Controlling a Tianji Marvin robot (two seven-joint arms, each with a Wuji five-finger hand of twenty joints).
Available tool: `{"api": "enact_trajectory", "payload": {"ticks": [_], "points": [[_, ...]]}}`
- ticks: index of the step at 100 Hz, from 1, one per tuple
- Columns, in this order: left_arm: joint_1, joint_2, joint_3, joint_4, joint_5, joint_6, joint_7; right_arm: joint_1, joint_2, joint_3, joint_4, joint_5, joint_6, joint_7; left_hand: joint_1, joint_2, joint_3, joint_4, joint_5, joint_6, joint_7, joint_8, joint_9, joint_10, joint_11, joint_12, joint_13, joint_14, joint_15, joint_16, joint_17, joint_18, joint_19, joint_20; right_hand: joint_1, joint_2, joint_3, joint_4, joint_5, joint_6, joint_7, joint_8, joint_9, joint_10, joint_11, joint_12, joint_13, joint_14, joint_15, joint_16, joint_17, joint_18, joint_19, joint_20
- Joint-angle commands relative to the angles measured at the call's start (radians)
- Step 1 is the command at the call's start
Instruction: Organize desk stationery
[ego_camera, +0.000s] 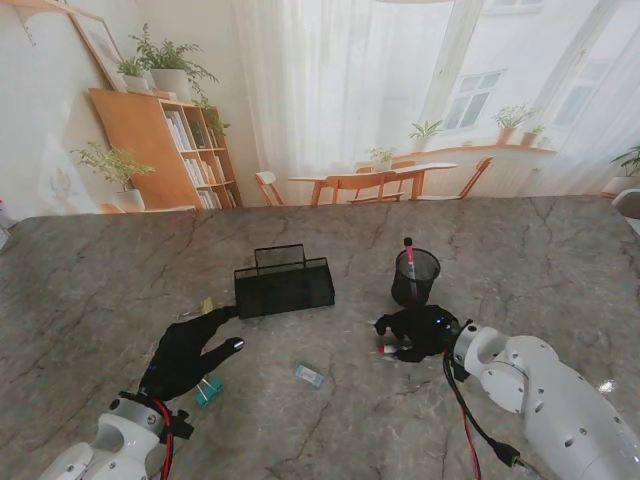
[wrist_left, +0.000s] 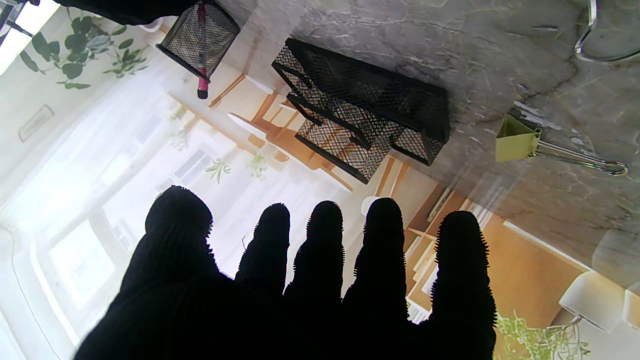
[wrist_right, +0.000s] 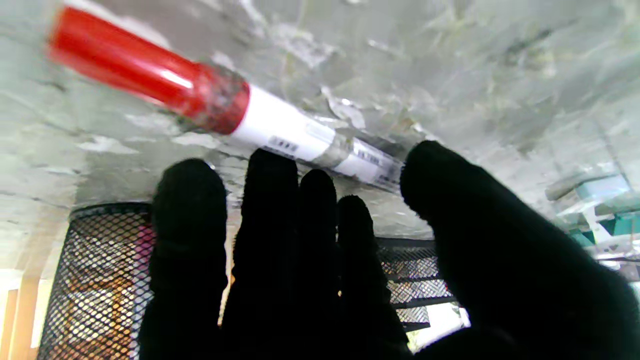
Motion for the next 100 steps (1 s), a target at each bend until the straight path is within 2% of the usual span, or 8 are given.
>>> {"api": "enact_trajectory", "payload": {"ticks": [1,21,30,37,47,66,86,100], "points": [[0.004,-0.003,0.005,0.003,-0.002,-0.005,0.003,-0.008,0.014,-0.007,0.008,-0.038,0.004,0.005,0.026,0.068,-0.014,0.018,0.012,-0.007,0.01,0.011,0.016,-0.007,0.003,0.008,0.012,-0.004,0.011,0.004,0.003,-0.002,0.017,0.021,0.013,0.014,-0.025,0.034,0.035,0.031,0.029,0.053,0.006,0.064,0.0,-0.034,-0.008,0.023,0.038,0.003,-0.006,0.044,0.06,-0.007],[0.01,-0.004,0.002,0.0,0.006,-0.007,0.016,0.005,0.027,-0.027,0.018,-0.102,-0.018,-0.038,0.028,0.069,-0.013,0.018,0.012,-0.005,0.01,0.011,0.014,-0.006,0.002,0.008,0.01,-0.004,0.01,0.004,0.002,-0.003,0.017,0.02,0.009,0.03,-0.071,0.035,0.131,0.006,0.186,0.113,0.056,0.099,0.037,-0.037,0.018,0.038,0.088,-0.009,0.011,0.068,0.113,-0.009],[0.013,-0.005,0.001,-0.003,0.009,-0.006,0.02,0.018,0.028,-0.043,0.029,-0.103,-0.029,-0.047,0.028,0.068,-0.013,0.018,0.012,-0.006,0.01,0.011,0.014,-0.006,0.002,0.008,0.011,-0.004,0.011,0.004,0.003,-0.003,0.017,0.02,0.048,-0.061,-0.056,-0.039,0.184,-0.074,0.39,-0.031,0.12,0.083,0.049,-0.045,0.053,0.026,0.095,-0.031,0.044,0.06,0.123,-0.034],[0.016,-0.005,-0.001,-0.005,0.011,-0.008,0.022,0.033,0.029,-0.06,0.043,-0.102,-0.038,-0.052,0.028,0.068,-0.014,0.018,0.012,-0.006,0.01,0.011,0.015,-0.005,0.002,0.008,0.011,-0.004,0.011,0.004,0.003,-0.002,0.017,0.02,0.071,-0.1,-0.045,-0.058,0.21,-0.115,0.478,-0.114,0.151,0.075,0.046,-0.05,0.062,0.023,0.093,-0.032,0.059,0.054,0.123,-0.046],[0.021,-0.005,-0.004,-0.007,0.014,-0.01,0.027,0.056,0.031,-0.09,0.069,-0.098,-0.044,-0.062,0.028,0.068,-0.014,0.018,0.012,-0.006,0.01,0.011,0.015,-0.005,0.002,0.008,0.012,-0.004,0.011,0.004,0.003,-0.001,0.017,0.02,0.119,-0.142,-0.007,-0.067,0.262,-0.146,0.499,-0.208,0.2,0.068,0.011,-0.064,0.088,0.008,0.074,-0.044,0.089,0.034,0.119,-0.062],[0.028,-0.006,-0.009,-0.012,0.019,-0.009,0.034,0.1,0.031,-0.146,0.118,-0.082,-0.042,-0.09,0.029,0.068,-0.013,0.018,0.012,-0.004,0.01,0.011,0.014,-0.005,0.002,0.008,0.012,-0.005,0.011,0.004,0.005,-0.002,0.018,0.02,0.139,-0.161,0.029,-0.07,0.329,-0.174,0.511,-0.237,0.271,0.045,-0.007,-0.08,0.132,-0.016,0.065,-0.052,0.136,0.01,0.123,-0.08],[0.028,-0.005,-0.01,-0.013,0.021,-0.011,0.031,0.163,0.031,-0.225,0.19,-0.046,-0.054,-0.101,0.03,0.068,-0.013,0.018,0.013,-0.005,0.01,0.011,0.014,-0.005,0.002,0.008,0.013,-0.005,0.012,0.004,0.008,-0.002,0.02,0.02,0.098,-0.159,0.024,-0.075,0.387,-0.189,0.495,-0.284,0.332,0.036,-0.049,-0.11,0.169,-0.032,0.045,-0.059,0.166,-0.011,0.12,-0.102],[0.027,-0.005,-0.01,-0.013,0.021,-0.01,0.029,0.196,0.032,-0.274,0.235,-0.038,-0.064,-0.142,0.03,0.067,-0.014,0.018,0.012,-0.005,0.01,0.011,0.015,-0.004,0.003,0.008,0.015,-0.005,0.013,0.005,0.012,-0.001,0.021,0.019,0.072,-0.247,0.119,-0.066,0.451,-0.204,0.517,-0.304,0.409,0.015,-0.045,-0.113,0.246,-0.081,0.018,-0.063,0.248,-0.076,0.096,-0.117]]}}
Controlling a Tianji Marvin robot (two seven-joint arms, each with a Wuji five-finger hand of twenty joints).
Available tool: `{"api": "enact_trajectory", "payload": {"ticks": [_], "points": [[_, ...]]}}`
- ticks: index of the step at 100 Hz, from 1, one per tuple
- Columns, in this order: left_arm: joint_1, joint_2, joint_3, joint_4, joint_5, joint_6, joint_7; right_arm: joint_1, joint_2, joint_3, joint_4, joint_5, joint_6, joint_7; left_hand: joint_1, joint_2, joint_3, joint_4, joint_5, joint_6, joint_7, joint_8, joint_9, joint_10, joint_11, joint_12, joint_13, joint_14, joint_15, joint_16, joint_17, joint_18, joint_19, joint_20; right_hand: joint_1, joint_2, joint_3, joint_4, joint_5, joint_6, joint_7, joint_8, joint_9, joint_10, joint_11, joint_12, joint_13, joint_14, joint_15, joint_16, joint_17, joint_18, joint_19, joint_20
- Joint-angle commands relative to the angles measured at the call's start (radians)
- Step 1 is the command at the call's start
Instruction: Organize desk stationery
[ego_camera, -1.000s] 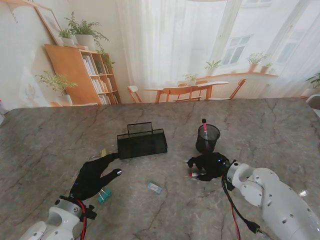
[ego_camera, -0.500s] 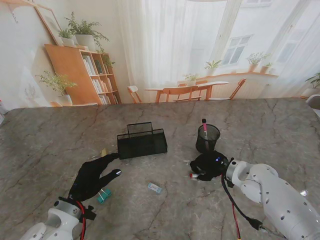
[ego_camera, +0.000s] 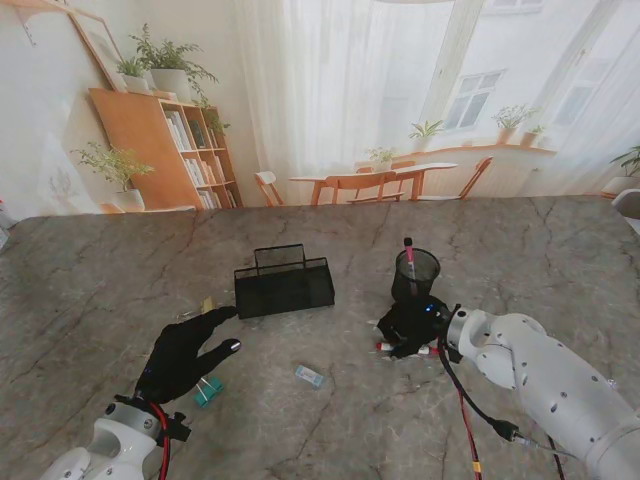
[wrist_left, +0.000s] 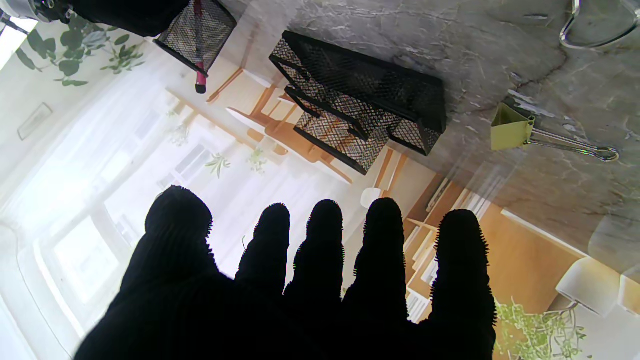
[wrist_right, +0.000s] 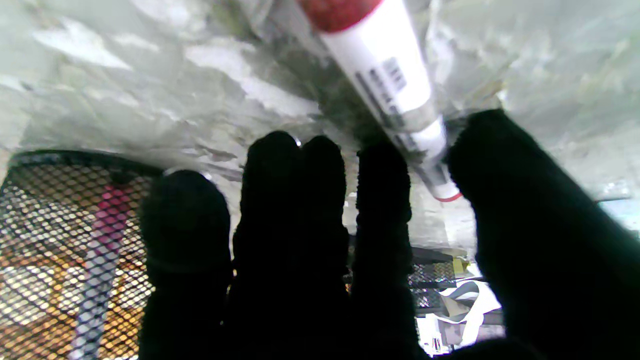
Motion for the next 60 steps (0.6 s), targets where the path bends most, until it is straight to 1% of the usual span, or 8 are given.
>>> {"api": "enact_trajectory", "payload": {"ticks": [1,9,12,16,24,31,46,60], "points": [[0.005,-0.003,0.002,-0.003,0.0,-0.003,-0.001,-0.025,-0.002,-0.023,0.052,-0.021,-0.004,0.016,0.03,0.067,-0.014,0.018,0.012,-0.004,0.01,0.011,0.006,-0.006,0.001,0.008,0.016,-0.005,0.013,0.005,0.002,0.0,0.02,0.019,0.164,-0.106,0.14,0.111,0.037,-0.02,0.0,-0.036,0.057,0.008,0.006,-0.007,0.042,-0.07,-0.013,-0.004,0.064,-0.051,0.009,-0.02],[0.003,-0.002,0.004,-0.002,-0.001,-0.001,-0.004,-0.027,-0.005,-0.02,0.052,-0.02,-0.003,0.002,0.031,0.067,-0.014,0.018,0.012,-0.005,0.01,0.011,0.005,-0.005,0.001,0.008,0.016,-0.005,0.013,0.005,0.002,0.001,0.02,0.019,0.149,-0.146,0.196,0.117,0.057,-0.034,0.012,-0.037,0.082,0.003,0.003,-0.008,0.072,-0.082,-0.029,-0.003,0.086,-0.075,0.0,-0.012],[0.002,-0.002,0.005,-0.001,-0.002,0.0,-0.006,-0.024,-0.006,-0.023,0.055,-0.017,-0.004,-0.005,0.031,0.067,-0.014,0.018,0.012,-0.006,0.01,0.011,0.005,-0.005,0.001,0.008,0.016,-0.004,0.013,0.005,0.002,0.0,0.021,0.018,0.136,-0.167,0.236,0.126,0.057,-0.051,0.022,-0.025,0.084,-0.005,0.008,0.003,0.079,-0.089,-0.033,0.002,0.087,-0.084,0.001,-0.001],[0.0,-0.002,0.006,-0.001,-0.004,0.002,-0.009,-0.02,-0.008,-0.025,0.058,-0.013,-0.008,-0.01,0.031,0.067,-0.014,0.018,0.011,-0.005,0.01,0.011,0.005,-0.006,0.001,0.008,0.016,-0.006,0.014,0.005,0.002,0.0,0.02,0.018,0.116,-0.196,0.313,0.132,0.057,-0.083,0.036,0.016,0.08,-0.02,0.018,0.031,0.078,-0.094,-0.034,0.014,0.087,-0.088,-0.006,0.015],[-0.004,-0.001,0.009,0.001,-0.008,0.004,-0.015,-0.013,-0.012,-0.027,0.061,-0.003,-0.018,-0.019,0.031,0.068,-0.013,0.018,0.011,-0.005,0.009,0.011,0.006,-0.005,0.001,0.008,0.017,-0.005,0.014,0.005,0.002,0.0,0.021,0.017,0.095,-0.244,0.415,0.141,0.058,-0.121,0.069,0.077,0.08,-0.037,0.03,0.059,0.074,-0.089,-0.02,0.004,0.088,-0.086,-0.009,0.03],[-0.004,-0.001,0.01,0.001,-0.009,0.004,-0.016,-0.006,-0.017,-0.027,0.065,0.005,-0.025,-0.032,0.031,0.067,-0.014,0.018,0.012,-0.005,0.01,0.011,0.006,-0.004,0.002,0.008,0.018,-0.006,0.014,0.006,0.003,0.001,0.021,0.017,0.076,-0.301,0.521,0.117,0.069,-0.154,0.096,0.128,0.094,-0.05,0.03,0.06,0.09,-0.084,-0.011,-0.018,0.092,-0.093,0.005,0.052],[-0.002,-0.002,0.008,0.0,-0.006,0.004,-0.011,0.005,-0.03,-0.03,0.078,0.028,-0.029,-0.071,0.031,0.068,-0.013,0.019,0.011,-0.005,0.009,0.011,0.006,-0.005,0.002,0.008,0.018,-0.007,0.015,0.006,0.003,0.001,0.021,0.015,0.072,-0.396,0.675,0.075,0.09,-0.188,0.145,0.191,0.129,-0.061,0.012,0.05,0.142,-0.083,-0.018,-0.048,0.108,-0.123,0.053,0.08],[0.001,-0.003,0.006,-0.003,-0.005,0.006,-0.006,0.01,-0.038,-0.035,0.088,0.053,-0.03,-0.075,0.032,0.068,-0.013,0.019,0.011,-0.005,0.009,0.011,0.004,-0.004,0.001,0.008,0.018,-0.005,0.015,0.006,0.002,0.0,0.019,0.014,0.07,-0.436,0.736,0.048,0.091,-0.183,0.18,0.188,0.159,-0.056,0.014,0.075,0.146,-0.11,0.049,-0.029,0.122,-0.15,0.106,0.105]]}}
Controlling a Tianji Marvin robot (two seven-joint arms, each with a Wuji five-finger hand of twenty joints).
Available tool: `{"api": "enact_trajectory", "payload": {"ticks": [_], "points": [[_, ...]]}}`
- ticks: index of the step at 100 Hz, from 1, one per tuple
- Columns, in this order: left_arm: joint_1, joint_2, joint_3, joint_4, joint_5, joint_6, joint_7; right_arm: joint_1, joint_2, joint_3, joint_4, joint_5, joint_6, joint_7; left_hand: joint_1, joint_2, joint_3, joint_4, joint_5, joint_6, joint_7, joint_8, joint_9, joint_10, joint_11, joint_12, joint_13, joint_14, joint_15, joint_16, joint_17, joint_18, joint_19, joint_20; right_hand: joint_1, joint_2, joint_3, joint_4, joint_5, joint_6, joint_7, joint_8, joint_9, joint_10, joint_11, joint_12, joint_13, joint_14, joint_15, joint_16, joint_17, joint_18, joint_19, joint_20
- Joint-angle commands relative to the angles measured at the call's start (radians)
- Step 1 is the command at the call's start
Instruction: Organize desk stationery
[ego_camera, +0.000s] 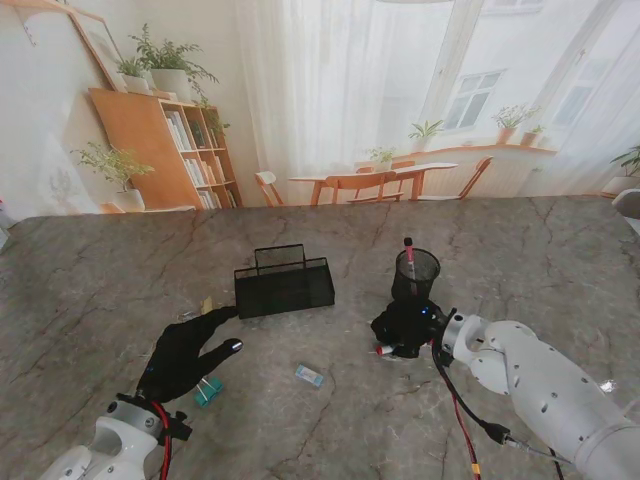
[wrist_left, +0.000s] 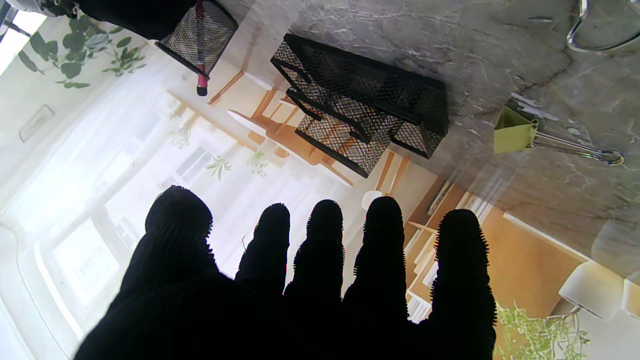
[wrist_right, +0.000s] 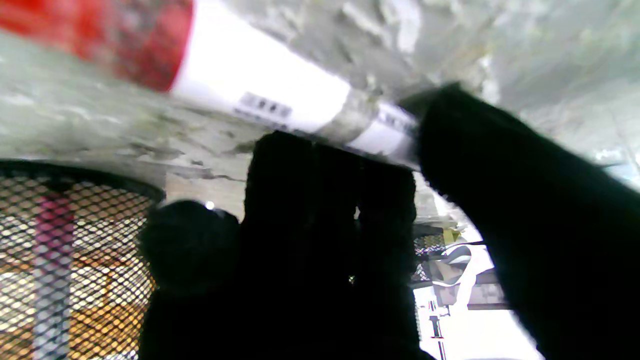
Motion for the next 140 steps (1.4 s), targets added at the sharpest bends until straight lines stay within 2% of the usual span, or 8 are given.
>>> {"api": "enact_trajectory", "payload": {"ticks": [1,15,28,61,80,105,127,140], "points": [[0.008,-0.003,0.002,-0.004,-0.002,0.004,0.004,-0.002,-0.004,-0.008,0.018,0.009,0.001,0.023,0.032,0.068,-0.013,0.019,0.011,-0.006,0.009,0.011,0.004,-0.004,0.001,0.008,0.008,-0.004,0.014,0.005,0.0,0.0,0.019,0.014,0.15,-0.015,0.187,0.048,0.051,-0.153,0.141,0.047,0.054,0.01,0.016,0.031,0.05,-0.074,0.051,0.007,0.038,-0.089,0.068,0.028],[0.011,-0.004,0.0,-0.006,0.0,0.003,0.008,0.001,-0.01,-0.013,0.033,0.035,0.004,0.028,0.031,0.069,-0.014,0.019,0.011,-0.006,0.009,0.01,0.004,-0.005,0.001,0.008,0.008,-0.005,0.014,0.006,0.0,0.0,0.019,0.014,0.162,-0.03,0.189,0.073,0.051,-0.144,0.166,0.053,0.07,0.013,0.023,0.053,0.05,-0.086,0.095,0.012,0.044,-0.092,0.096,0.042],[0.014,-0.004,-0.003,-0.008,0.003,0.001,0.013,-0.02,-0.013,0.019,0.014,0.04,0.002,0.038,0.032,0.07,-0.013,0.019,0.011,-0.006,0.009,0.01,0.004,-0.005,0.001,0.008,0.009,-0.005,0.014,0.006,-0.001,-0.001,0.018,0.013,0.168,-0.039,0.189,0.091,0.049,-0.14,0.178,0.05,0.076,0.014,0.027,0.065,0.049,-0.091,0.116,0.013,0.046,-0.094,0.107,0.048],[0.02,-0.005,-0.007,-0.011,0.005,-0.006,0.02,-0.094,-0.018,0.129,-0.082,0.027,-0.005,0.052,0.033,0.071,-0.013,0.019,0.01,-0.006,0.009,0.01,0.003,-0.005,0.001,0.008,0.009,-0.005,0.015,0.007,-0.002,-0.001,0.018,0.013,0.159,-0.021,0.189,0.078,0.035,-0.151,0.186,0.031,0.067,0.013,0.015,0.072,0.047,-0.096,0.114,0.003,0.045,-0.1,0.1,0.049],[0.028,-0.007,-0.011,-0.015,0.011,-0.011,0.032,-0.146,-0.029,0.187,-0.14,0.047,0.025,0.058,0.031,0.07,-0.014,0.018,0.009,-0.007,0.009,0.011,0.004,-0.006,0.001,0.008,0.01,-0.005,0.016,0.008,-0.001,-0.001,0.019,0.014,0.158,-0.016,0.189,0.076,0.033,-0.157,0.188,0.032,0.066,0.011,0.014,0.075,0.047,-0.098,0.109,0.002,0.044,-0.102,0.097,0.049],[0.042,-0.009,-0.02,-0.022,0.019,-0.021,0.052,-0.227,-0.049,0.27,-0.226,0.108,0.122,0.075,0.032,0.07,-0.013,0.019,0.01,-0.006,0.009,0.011,0.004,-0.005,0.001,0.008,0.01,-0.004,0.015,0.008,-0.001,-0.001,0.019,0.013,0.157,-0.011,0.189,0.073,0.031,-0.159,0.188,0.033,0.062,0.009,0.012,0.077,0.047,-0.099,0.105,0.002,0.043,-0.102,0.091,0.047],[0.051,-0.011,-0.024,-0.027,0.027,-0.026,0.068,-0.3,-0.08,0.329,-0.312,0.214,0.264,0.076,0.033,0.071,-0.013,0.019,0.007,-0.005,0.008,0.011,0.001,-0.007,0.0,0.008,0.008,-0.006,0.015,0.008,-0.002,-0.002,0.019,0.013,0.163,-0.009,0.189,0.067,0.029,-0.159,0.186,0.036,0.058,0.01,0.01,0.08,0.047,-0.092,0.094,0.002,0.04,-0.096,0.081,0.044],[0.054,-0.011,-0.026,-0.027,0.032,-0.029,0.075,-0.333,-0.104,0.351,-0.366,0.283,0.359,0.042,0.032,0.071,-0.013,0.019,0.008,-0.005,0.009,0.011,0.003,-0.006,0.001,0.009,0.007,-0.005,0.014,0.008,-0.003,-0.003,0.017,0.013,0.165,-0.008,0.189,0.064,0.03,-0.154,0.184,0.037,0.056,0.014,0.009,0.081,0.046,-0.088,0.09,0.003,0.039,-0.091,0.077,0.043]]}}
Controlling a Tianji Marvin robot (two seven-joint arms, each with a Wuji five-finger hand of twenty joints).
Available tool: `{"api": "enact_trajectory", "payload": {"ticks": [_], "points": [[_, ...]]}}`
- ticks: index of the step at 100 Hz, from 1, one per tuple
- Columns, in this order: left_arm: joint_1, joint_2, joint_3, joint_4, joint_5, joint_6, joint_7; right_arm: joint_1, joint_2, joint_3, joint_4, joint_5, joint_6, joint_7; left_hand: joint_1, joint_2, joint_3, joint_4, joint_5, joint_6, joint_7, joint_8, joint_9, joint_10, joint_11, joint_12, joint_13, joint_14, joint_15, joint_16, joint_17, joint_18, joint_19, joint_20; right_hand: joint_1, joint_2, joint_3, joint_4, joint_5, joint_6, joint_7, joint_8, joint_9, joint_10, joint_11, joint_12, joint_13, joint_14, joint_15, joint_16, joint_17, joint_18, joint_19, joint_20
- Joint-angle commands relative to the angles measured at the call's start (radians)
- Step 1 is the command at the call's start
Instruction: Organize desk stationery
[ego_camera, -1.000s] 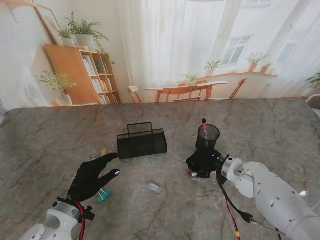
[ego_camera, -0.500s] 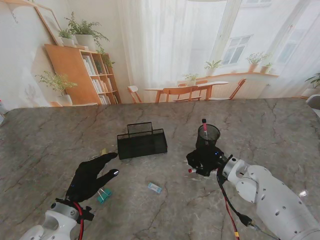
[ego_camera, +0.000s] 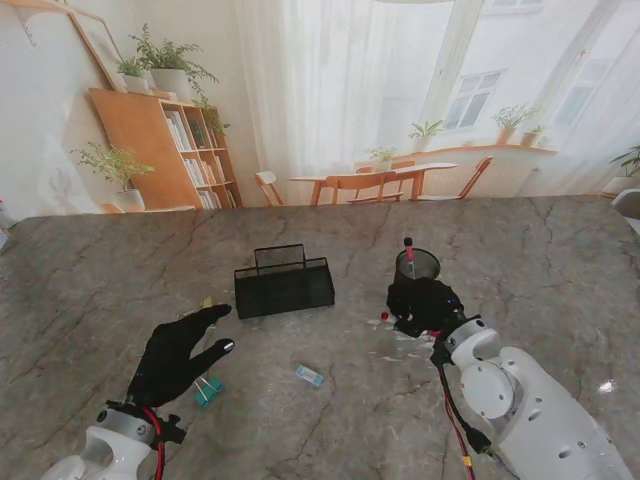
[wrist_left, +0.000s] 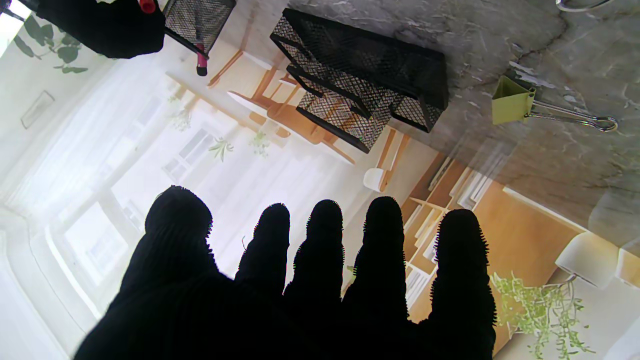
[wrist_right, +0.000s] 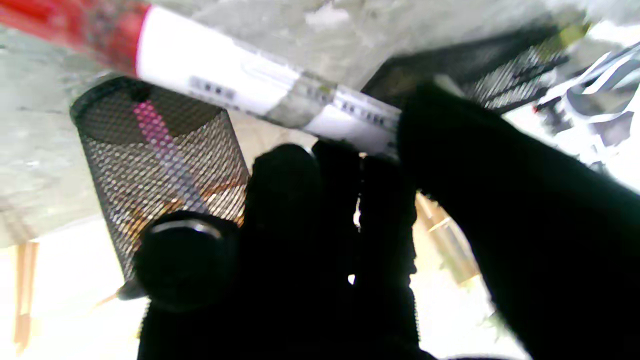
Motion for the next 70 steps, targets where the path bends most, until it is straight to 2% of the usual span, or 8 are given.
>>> {"api": "enact_trajectory", "payload": {"ticks": [1,18,37,70], "points": [[0.009,-0.004,0.001,-0.004,0.002,-0.007,0.006,-0.013,-0.02,0.005,-0.023,0.027,0.023,-0.015,0.032,0.071,-0.014,0.019,0.007,-0.005,0.008,0.011,0.002,-0.007,0.001,0.008,0.008,-0.005,0.014,0.007,-0.003,-0.002,0.017,0.013,0.116,0.046,0.154,0.064,0.038,-0.14,0.147,0.037,0.035,0.02,0.035,0.035,0.034,-0.073,-0.006,-0.003,0.025,-0.078,0.029,0.011],[0.011,-0.004,-0.001,-0.004,0.009,-0.011,0.012,-0.031,-0.059,0.012,-0.086,0.149,0.159,-0.069,0.032,0.071,-0.014,0.019,0.008,-0.006,0.009,0.011,0.002,-0.008,0.001,0.008,0.01,-0.007,0.015,0.007,-0.002,-0.002,0.018,0.013,0.122,0.041,0.154,0.06,0.04,-0.135,0.144,0.039,0.034,0.029,0.033,0.037,0.034,-0.062,-0.009,0.002,0.025,-0.065,0.028,0.011],[0.01,-0.003,0.0,-0.003,0.012,-0.009,0.009,-0.013,-0.102,0.002,-0.124,0.279,0.284,-0.133,0.032,0.071,-0.013,0.019,0.007,-0.005,0.009,0.011,0.001,-0.007,0.001,0.008,0.009,-0.006,0.015,0.007,-0.003,-0.004,0.017,0.013,0.126,0.041,0.154,0.055,0.041,-0.131,0.141,0.038,0.034,0.033,0.03,0.038,0.033,-0.057,-0.01,0.004,0.024,-0.056,0.027,0.011],[0.003,-0.001,0.004,0.0,0.015,0.0,-0.003,0.05,-0.161,-0.012,-0.173,0.438,0.416,-0.23,0.031,0.072,-0.014,0.019,0.007,-0.005,0.008,0.011,0.001,-0.005,0.001,0.008,0.009,-0.005,0.015,0.008,-0.003,-0.002,0.017,0.013,0.128,0.053,0.153,0.046,0.035,-0.129,0.136,0.043,0.028,0.037,0.026,0.04,0.034,-0.053,-0.018,0.003,0.022,-0.051,0.023,0.009]]}}
